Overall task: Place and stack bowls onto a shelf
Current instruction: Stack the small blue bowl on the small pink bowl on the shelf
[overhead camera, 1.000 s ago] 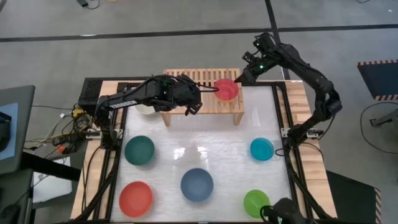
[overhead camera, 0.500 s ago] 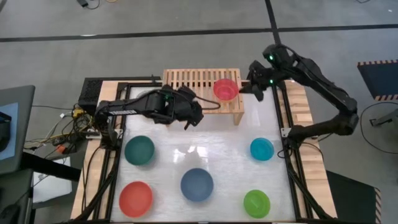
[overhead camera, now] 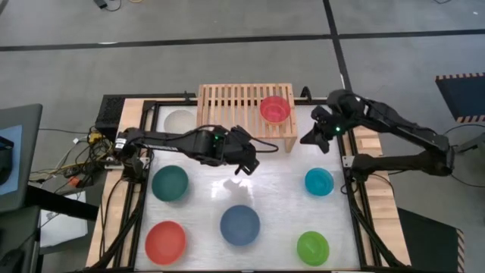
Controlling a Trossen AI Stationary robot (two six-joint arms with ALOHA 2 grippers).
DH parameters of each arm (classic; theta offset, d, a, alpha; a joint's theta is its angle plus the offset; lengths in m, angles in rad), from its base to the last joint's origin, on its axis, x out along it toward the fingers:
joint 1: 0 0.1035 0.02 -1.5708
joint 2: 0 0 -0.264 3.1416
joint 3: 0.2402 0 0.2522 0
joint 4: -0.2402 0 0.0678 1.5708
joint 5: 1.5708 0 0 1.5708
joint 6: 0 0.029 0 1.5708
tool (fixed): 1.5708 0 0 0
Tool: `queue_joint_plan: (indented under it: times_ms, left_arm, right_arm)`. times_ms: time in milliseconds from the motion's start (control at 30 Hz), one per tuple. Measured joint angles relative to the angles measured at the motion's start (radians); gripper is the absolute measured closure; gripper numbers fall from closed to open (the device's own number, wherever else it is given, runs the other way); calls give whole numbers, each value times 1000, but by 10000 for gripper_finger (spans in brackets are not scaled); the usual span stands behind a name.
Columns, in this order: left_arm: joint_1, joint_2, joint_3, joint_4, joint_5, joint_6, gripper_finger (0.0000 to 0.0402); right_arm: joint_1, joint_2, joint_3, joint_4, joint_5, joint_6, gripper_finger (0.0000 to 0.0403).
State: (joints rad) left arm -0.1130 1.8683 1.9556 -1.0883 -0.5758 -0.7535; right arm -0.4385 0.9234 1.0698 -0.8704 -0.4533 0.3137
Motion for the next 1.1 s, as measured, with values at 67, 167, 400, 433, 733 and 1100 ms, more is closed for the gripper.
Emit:
queue_joint_plan:
  times_ms: [67, 167, 400, 433, 733, 1100]
  left_arm:
    - [-9, -3, 1, 18, -5, -12, 228]
    - [-20, -4, 0, 35, -11, -20, 229]
    - [-42, -11, 29, 86, -14, -23, 229]
    - [-46, -11, 38, 88, -15, -22, 229]
    - [-91, -12, 86, 43, -104, -13, 229]
    - [-103, 0, -70, 239, 76, -127, 229]
  right_arm:
    - [30, -27, -14, -13, 35, 24, 319]
    - [79, -48, -16, -48, 112, 36, 318]
    - [192, -55, -16, -72, 203, 77, 318]
    - [210, -54, -16, -72, 215, 79, 318]
    - [354, -55, -16, -243, 413, 189, 318]
    - [553, -77, -191, -291, 505, 401, 307]
